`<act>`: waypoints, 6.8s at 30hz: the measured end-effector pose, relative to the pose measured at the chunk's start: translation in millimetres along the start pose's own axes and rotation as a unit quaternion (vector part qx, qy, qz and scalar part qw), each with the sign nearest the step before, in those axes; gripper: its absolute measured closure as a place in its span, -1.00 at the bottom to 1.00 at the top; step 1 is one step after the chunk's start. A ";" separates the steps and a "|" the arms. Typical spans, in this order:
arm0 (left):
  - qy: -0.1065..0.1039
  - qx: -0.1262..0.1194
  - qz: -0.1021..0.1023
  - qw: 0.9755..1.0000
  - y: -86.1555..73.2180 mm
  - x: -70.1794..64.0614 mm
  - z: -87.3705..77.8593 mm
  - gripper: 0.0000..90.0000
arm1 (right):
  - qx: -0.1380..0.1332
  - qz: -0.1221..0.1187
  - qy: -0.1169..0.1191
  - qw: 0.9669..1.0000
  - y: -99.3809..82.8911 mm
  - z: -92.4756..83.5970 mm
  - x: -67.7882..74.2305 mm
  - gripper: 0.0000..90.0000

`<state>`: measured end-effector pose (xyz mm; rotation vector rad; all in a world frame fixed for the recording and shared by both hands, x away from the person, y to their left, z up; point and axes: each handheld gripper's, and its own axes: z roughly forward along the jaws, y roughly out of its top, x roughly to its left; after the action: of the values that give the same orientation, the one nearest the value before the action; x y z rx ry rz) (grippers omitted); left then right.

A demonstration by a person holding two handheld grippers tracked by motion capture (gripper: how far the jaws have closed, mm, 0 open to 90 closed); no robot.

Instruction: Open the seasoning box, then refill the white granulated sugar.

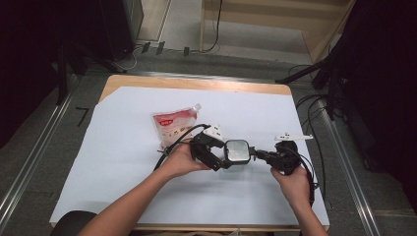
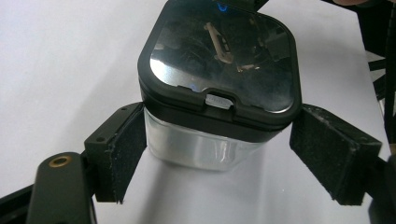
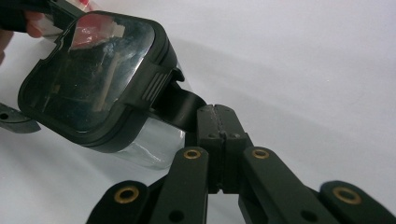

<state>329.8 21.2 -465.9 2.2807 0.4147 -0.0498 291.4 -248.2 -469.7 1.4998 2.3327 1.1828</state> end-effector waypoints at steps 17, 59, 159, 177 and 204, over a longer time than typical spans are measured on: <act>0.000 0.008 0.023 1.000 8.6 1.4 11.1 -0.65 | -0.006 0.003 0.000 1.000 -0.2 3.7 -2.6 1.00; 0.018 0.023 0.056 0.998 35.2 -9.1 -4.0 -0.64 | 0.001 0.002 0.001 1.000 -2.7 2.3 1.6 1.00; -0.041 0.020 -0.006 0.999 51.3 -15.8 -55.3 0.10 | -0.030 -0.044 0.063 0.997 -26.9 -26.3 66.2 0.50; -0.026 0.012 -0.037 0.999 17.0 -9.5 -86.3 0.02 | -0.031 -0.089 0.099 0.991 -25.6 -4.8 103.5 0.31; 0.011 -0.003 -0.064 0.998 -15.2 -1.8 -134.2 -0.01 | -0.003 -0.113 0.124 0.986 -5.4 24.8 127.8 0.16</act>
<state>310.6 127.8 -385.3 2.2479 0.5714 -0.0890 235.7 -131.5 -453.1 1.1025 2.5677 1.3817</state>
